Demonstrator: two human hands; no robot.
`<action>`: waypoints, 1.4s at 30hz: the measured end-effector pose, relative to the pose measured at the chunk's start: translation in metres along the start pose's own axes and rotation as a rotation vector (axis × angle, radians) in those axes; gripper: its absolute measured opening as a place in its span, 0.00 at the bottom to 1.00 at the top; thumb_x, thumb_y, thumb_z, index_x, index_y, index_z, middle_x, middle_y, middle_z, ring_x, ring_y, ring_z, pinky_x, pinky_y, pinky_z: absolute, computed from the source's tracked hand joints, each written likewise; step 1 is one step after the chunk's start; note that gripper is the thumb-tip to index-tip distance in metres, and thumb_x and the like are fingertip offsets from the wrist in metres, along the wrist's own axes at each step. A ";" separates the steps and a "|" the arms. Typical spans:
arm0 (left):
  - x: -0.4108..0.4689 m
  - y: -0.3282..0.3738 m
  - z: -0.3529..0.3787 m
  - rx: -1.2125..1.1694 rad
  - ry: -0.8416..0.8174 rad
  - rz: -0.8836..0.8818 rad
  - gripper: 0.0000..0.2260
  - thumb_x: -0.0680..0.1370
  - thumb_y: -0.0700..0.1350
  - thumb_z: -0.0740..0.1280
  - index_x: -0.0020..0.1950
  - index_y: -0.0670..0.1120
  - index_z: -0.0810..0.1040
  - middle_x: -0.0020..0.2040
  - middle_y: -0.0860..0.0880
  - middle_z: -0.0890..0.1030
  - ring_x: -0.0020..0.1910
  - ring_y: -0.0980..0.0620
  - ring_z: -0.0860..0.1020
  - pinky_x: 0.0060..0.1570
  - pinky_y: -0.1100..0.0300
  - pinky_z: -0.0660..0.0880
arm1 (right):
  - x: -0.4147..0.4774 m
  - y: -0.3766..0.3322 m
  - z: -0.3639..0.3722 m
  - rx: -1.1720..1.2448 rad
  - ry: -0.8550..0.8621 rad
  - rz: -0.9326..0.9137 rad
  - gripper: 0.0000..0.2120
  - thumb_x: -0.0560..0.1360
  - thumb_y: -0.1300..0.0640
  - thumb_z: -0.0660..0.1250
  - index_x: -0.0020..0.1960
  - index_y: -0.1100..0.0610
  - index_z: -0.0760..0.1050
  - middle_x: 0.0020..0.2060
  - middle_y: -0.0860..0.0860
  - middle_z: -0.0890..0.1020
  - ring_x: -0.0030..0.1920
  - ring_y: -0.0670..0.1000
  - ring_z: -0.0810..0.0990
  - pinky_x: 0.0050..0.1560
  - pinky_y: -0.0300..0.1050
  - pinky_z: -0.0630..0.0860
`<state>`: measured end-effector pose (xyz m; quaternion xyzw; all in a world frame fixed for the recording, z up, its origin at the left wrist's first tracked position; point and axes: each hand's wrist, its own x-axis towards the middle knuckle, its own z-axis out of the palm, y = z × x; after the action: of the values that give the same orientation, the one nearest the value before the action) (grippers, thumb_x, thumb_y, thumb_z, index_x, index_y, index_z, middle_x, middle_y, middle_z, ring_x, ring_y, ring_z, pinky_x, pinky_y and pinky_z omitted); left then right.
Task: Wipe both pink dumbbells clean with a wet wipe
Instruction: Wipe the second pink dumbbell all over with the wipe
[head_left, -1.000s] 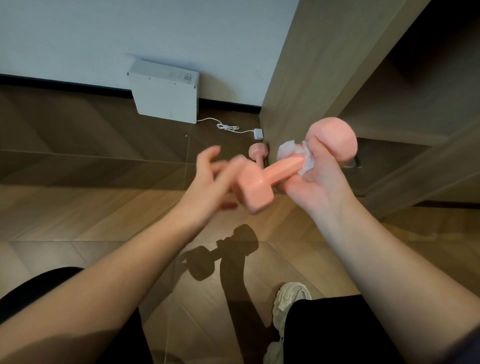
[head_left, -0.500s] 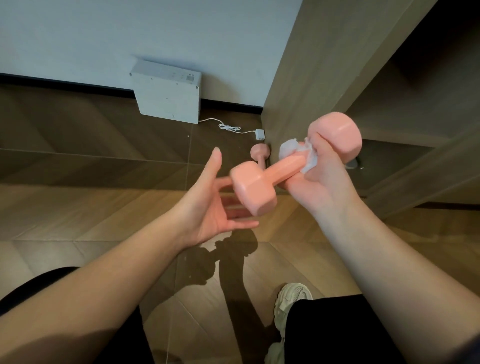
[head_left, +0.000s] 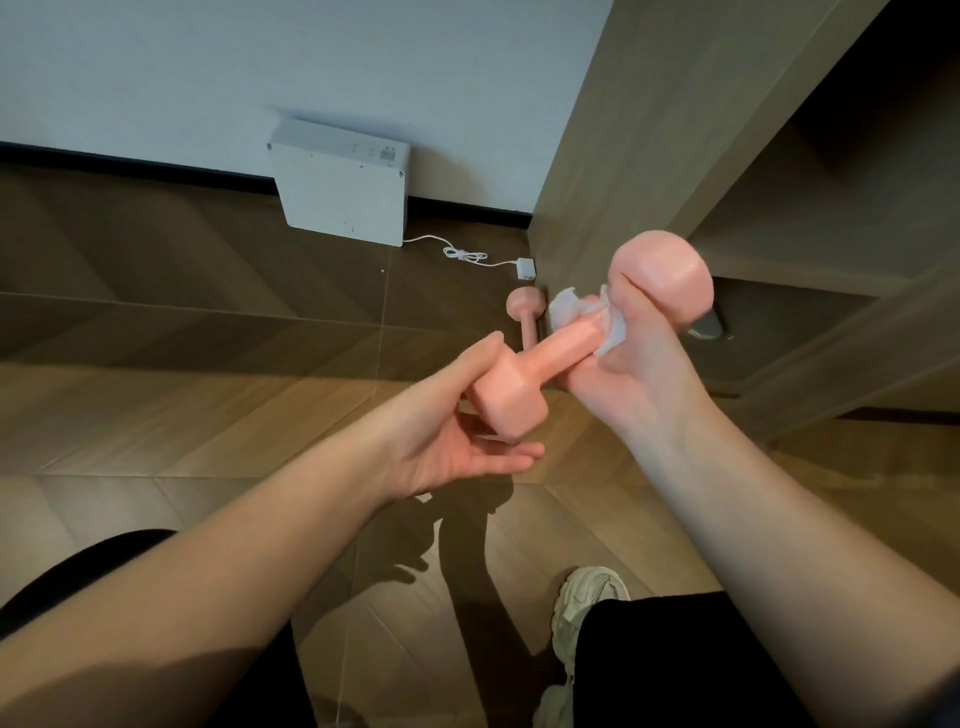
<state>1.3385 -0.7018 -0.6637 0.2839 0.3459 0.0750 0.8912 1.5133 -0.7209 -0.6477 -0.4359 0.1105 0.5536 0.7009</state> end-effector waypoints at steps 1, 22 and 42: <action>0.001 -0.003 0.004 0.053 0.073 0.122 0.31 0.70 0.57 0.69 0.68 0.44 0.68 0.59 0.36 0.78 0.46 0.40 0.83 0.43 0.50 0.83 | 0.002 -0.001 -0.001 -0.016 0.015 -0.012 0.24 0.73 0.50 0.70 0.66 0.54 0.69 0.63 0.54 0.79 0.61 0.51 0.77 0.63 0.54 0.70; 0.009 -0.019 -0.016 0.958 0.283 0.900 0.39 0.69 0.50 0.78 0.72 0.54 0.57 0.67 0.54 0.66 0.65 0.57 0.70 0.57 0.59 0.77 | -0.006 0.015 -0.001 -0.323 -0.043 -0.096 0.05 0.82 0.58 0.57 0.47 0.55 0.67 0.36 0.51 0.74 0.27 0.48 0.73 0.28 0.41 0.70; -0.001 0.004 -0.007 -0.014 -0.020 0.391 0.28 0.72 0.50 0.68 0.70 0.46 0.67 0.55 0.36 0.78 0.41 0.40 0.81 0.37 0.56 0.78 | -0.036 -0.010 -0.003 -0.442 -0.458 0.010 0.23 0.75 0.58 0.56 0.70 0.55 0.65 0.63 0.58 0.78 0.58 0.56 0.80 0.55 0.53 0.75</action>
<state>1.3336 -0.6959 -0.6648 0.3401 0.2747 0.2463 0.8650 1.5101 -0.7479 -0.6213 -0.4410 -0.1711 0.6516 0.5930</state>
